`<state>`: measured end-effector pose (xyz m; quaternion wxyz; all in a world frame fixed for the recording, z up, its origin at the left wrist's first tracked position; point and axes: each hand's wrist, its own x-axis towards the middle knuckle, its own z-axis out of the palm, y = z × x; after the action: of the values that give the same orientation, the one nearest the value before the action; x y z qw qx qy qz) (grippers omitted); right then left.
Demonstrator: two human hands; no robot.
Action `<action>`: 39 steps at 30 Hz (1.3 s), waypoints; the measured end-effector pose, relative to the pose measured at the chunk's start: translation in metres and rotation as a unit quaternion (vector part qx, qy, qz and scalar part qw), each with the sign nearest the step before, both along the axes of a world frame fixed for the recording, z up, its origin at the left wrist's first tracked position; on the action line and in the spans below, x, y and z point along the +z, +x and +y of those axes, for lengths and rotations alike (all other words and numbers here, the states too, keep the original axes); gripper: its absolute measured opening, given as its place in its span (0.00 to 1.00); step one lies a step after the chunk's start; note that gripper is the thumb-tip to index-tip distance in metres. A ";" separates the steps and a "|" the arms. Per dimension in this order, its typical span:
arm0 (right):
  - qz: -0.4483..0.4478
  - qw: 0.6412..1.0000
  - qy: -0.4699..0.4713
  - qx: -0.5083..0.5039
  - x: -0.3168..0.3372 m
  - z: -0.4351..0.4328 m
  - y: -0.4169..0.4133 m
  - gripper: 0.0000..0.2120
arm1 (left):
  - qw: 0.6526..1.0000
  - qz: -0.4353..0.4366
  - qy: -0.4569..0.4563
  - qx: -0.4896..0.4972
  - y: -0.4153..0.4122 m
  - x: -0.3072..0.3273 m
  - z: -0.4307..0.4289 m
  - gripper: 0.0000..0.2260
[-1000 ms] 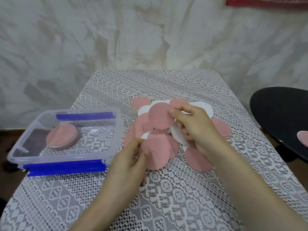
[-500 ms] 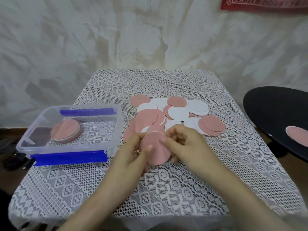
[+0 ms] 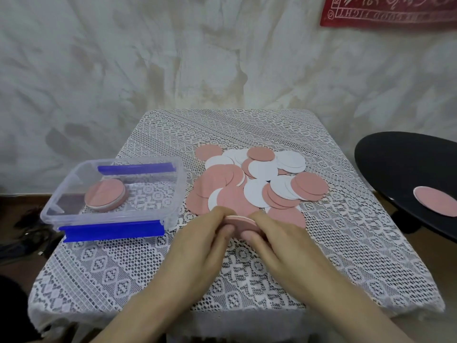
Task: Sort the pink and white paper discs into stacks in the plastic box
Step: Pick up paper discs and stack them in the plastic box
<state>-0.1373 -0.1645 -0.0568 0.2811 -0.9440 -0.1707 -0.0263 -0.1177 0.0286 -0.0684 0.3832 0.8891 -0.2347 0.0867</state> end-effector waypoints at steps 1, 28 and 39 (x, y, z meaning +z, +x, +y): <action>-0.004 1.000 0.005 -0.001 0.001 0.001 0.000 0.11 | 1.000 0.000 -0.001 0.001 0.001 0.000 0.001 0.06; -0.028 0.995 0.090 0.021 0.031 0.024 0.010 0.06 | 0.992 0.020 -0.101 0.066 -0.008 0.038 0.016 0.02; 0.069 0.968 0.239 0.007 0.052 0.082 0.035 0.07 | 0.977 0.093 -0.134 0.140 0.008 0.057 0.069 0.07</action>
<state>-0.1023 -0.0821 -0.0052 0.5101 -0.8475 -0.1466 0.0012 -0.1098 0.0980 -0.0118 0.5031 0.8579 -0.0579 0.0867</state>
